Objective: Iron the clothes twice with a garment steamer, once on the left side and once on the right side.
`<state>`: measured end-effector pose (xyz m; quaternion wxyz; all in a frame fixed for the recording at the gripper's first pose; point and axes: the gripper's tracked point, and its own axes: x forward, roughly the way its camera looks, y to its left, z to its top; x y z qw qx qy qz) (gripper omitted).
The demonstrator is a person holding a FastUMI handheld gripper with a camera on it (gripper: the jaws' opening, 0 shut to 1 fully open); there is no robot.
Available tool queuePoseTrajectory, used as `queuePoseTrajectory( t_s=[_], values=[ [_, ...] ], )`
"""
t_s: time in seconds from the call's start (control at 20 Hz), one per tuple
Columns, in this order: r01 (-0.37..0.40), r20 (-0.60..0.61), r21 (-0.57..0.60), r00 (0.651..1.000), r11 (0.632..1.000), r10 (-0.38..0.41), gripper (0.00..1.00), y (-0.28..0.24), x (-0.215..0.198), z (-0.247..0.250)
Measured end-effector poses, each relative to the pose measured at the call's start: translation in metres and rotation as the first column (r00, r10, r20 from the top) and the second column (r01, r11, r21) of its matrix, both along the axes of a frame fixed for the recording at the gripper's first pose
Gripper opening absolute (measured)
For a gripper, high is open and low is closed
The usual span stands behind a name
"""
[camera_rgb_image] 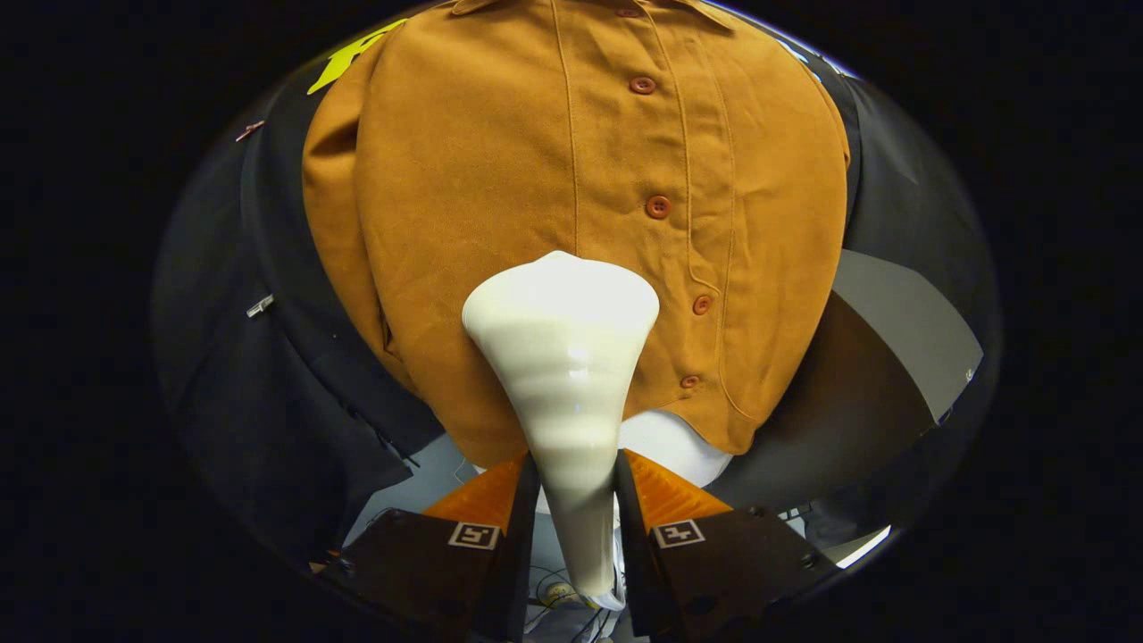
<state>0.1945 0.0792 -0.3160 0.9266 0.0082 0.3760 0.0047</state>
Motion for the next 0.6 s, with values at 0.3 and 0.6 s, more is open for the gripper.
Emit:
queuePoseTrajectory(
  t_s=[0.3, 0.6],
  values=[
    [0.061, 0.155, -0.008, 0.986, 0.998, -0.059, 0.47, -0.025, 0.001, 0.068],
    [0.097, 0.382, -0.001, 0.92, 0.995, -0.09, 0.47, -0.049, 0.006, 0.163]
  ],
)
